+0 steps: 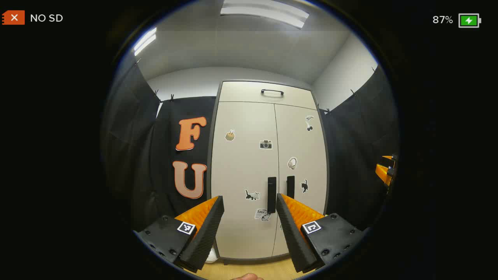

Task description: Open the right door of the double-door shoe cabinet with the right hand, and open the left door with the left hand.

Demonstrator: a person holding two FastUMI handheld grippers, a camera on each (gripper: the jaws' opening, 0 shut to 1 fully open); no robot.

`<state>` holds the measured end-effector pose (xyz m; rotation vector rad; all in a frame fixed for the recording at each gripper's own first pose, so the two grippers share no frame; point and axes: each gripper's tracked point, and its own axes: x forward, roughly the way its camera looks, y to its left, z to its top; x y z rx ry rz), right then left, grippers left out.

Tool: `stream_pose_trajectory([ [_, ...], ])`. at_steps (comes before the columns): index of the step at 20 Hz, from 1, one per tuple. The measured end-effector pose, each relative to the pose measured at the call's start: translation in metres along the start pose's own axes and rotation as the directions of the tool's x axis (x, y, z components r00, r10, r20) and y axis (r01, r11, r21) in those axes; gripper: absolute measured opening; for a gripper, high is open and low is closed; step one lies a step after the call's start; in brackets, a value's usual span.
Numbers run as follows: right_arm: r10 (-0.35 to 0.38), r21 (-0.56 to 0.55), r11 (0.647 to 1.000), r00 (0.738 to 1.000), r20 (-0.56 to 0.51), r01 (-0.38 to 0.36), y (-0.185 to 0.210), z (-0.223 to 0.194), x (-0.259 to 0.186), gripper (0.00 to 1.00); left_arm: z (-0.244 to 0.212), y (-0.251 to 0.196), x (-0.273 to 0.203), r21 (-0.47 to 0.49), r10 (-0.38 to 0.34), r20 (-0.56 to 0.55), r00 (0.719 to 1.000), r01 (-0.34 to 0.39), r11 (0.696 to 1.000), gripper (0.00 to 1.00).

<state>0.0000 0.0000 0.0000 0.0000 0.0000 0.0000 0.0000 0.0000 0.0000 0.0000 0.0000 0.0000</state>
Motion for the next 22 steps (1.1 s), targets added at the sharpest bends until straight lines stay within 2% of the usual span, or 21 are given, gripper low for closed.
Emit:
stream_pose_trajectory([
  [7, -0.046, -0.013, 0.999, 0.999, 0.006, 0.046, -0.016, 0.002, -0.002, 0.90, -0.002, 0.008, -0.003, -0.027, 0.017, 0.022, 1.000, -0.016, 1.000, 0.82],
  [22, -0.022, -0.001, 1.000, 0.999, -0.026, 0.022, -0.014, -0.010, -0.002, 0.90, -0.011, 0.017, -0.001, -0.037, 0.038, -0.011, 0.999, -0.039, 0.999, 0.81],
])
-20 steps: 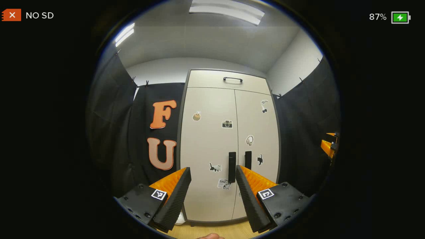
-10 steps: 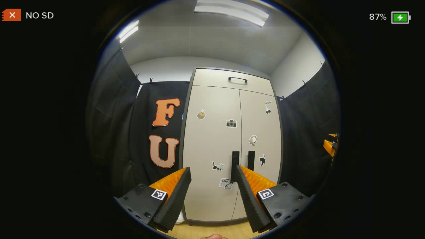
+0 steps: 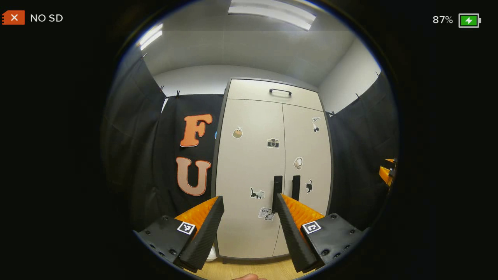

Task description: Open the right door of the double-door shoe cabinet with the right hand, and open the left door with the left hand.

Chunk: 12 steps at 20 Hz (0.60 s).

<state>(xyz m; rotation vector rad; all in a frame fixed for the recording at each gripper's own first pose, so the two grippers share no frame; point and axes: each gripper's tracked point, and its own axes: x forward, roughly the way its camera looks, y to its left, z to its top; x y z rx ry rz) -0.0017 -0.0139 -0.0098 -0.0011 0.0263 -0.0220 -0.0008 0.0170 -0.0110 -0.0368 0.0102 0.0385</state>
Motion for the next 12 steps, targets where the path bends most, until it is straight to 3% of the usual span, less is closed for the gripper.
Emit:
stream_pose_trajectory([
  [12, 0.063, 0.050, 0.997, 0.998, -0.012, -0.063, 0.021, -0.019, 0.009, 0.94, -0.011, 0.014, 0.001, -0.030, 0.019, 0.009, 1.000, -0.019, 0.999, 0.81],
])
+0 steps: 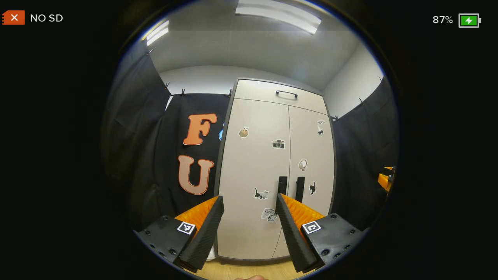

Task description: Open the right door of the double-door shoe cabinet with the right hand, and open the left door with the left hand.

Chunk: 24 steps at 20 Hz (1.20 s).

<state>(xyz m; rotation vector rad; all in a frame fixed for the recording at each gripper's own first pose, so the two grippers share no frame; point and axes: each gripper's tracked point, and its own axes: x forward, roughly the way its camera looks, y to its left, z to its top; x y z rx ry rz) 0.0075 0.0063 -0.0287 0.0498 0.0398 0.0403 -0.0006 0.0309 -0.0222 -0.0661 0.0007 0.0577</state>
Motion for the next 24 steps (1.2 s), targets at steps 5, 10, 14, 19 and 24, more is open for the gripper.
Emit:
stream_pose_trajectory([
  [5, 0.013, 0.003, 1.000, 1.000, -0.014, -0.013, 0.010, -0.011, 0.011, 0.94, -0.007, 0.006, 0.004, 0.012, -0.001, -0.003, 1.000, 0.001, 1.000, 0.82],
  [10, 0.026, -0.005, 1.000, 0.998, -0.049, -0.026, 0.021, -0.030, 0.025, 0.94, -0.020, 0.014, 0.013, 0.008, 0.001, -0.022, 1.000, -0.001, 1.000, 0.82],
  [14, 0.037, -0.005, 0.999, 0.997, -0.061, -0.038, 0.031, -0.044, 0.037, 0.94, -0.033, 0.022, 0.025, -0.007, 0.012, -0.032, 0.999, -0.012, 1.000, 0.82],
  [19, 0.055, -0.027, 0.998, 0.994, -0.093, -0.058, 0.050, -0.068, 0.060, 0.94, -0.051, 0.025, 0.042, 0.003, 0.013, -0.037, 0.999, -0.013, 1.000, 0.82],
  [24, 0.075, -0.015, 0.997, 0.988, -0.136, -0.078, 0.069, -0.102, 0.088, 0.97, -0.078, 0.024, 0.060, 0.015, -0.011, -0.066, 0.998, 0.012, 1.000, 0.82],
])
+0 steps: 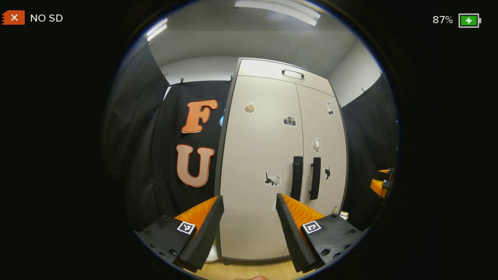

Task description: Open the right door of the double-door shoe cabinet with the right hand, and open the left door with the left hand.

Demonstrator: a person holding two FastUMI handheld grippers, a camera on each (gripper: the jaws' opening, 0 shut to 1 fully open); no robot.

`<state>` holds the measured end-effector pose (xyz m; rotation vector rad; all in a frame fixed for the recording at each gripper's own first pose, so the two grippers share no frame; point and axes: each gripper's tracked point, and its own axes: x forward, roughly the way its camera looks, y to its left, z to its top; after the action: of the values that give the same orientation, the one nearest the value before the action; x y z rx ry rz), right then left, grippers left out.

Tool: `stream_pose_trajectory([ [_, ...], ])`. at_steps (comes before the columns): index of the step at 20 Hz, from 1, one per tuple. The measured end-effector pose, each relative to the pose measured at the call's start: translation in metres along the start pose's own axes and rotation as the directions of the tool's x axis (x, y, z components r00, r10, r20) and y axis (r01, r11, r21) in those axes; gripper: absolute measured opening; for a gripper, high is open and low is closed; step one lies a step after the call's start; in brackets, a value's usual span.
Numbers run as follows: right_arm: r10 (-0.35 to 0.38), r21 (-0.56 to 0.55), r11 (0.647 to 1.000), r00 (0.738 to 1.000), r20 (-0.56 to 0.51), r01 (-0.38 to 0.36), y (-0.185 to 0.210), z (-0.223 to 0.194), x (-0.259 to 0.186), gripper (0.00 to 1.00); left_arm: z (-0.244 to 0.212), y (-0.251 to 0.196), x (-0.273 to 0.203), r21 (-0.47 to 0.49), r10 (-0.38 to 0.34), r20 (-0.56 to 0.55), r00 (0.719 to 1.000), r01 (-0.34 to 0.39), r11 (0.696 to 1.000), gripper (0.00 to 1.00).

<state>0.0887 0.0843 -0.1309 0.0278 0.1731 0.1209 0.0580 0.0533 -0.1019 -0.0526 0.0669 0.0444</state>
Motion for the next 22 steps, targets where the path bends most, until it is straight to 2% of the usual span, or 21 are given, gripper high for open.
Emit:
stream_pose_trajectory([
  [4, 0.062, 0.033, 0.998, 0.997, -0.050, -0.060, 0.033, -0.030, 0.034, 0.94, -0.019, 0.005, 0.012, -0.016, -0.011, -0.024, 1.000, 0.011, 1.000, 0.82],
  [8, 0.129, 0.058, 0.991, 0.988, -0.089, -0.124, 0.074, -0.046, 0.067, 0.93, -0.026, 0.019, 0.021, 0.028, 0.010, -0.021, 1.000, -0.010, 1.000, 0.82],
  [12, 0.222, 0.147, 0.967, 0.973, -0.068, -0.210, 0.125, -0.031, 0.089, 0.92, -0.031, 0.033, 0.025, 0.042, 0.025, -0.024, 0.999, -0.024, 0.999, 0.82],
  [18, 0.272, 0.230, 0.941, 0.960, -0.069, -0.250, 0.174, 0.008, 0.124, 0.86, -0.043, 0.059, 0.025, 0.055, 0.048, -0.056, 0.997, -0.045, 0.997, 0.82],
  [22, 0.239, 0.230, 0.950, 0.966, -0.093, -0.213, 0.192, 0.027, 0.148, 0.83, -0.045, 0.072, 0.021, 0.070, 0.059, -0.063, 0.996, -0.054, 0.996, 0.82],
])
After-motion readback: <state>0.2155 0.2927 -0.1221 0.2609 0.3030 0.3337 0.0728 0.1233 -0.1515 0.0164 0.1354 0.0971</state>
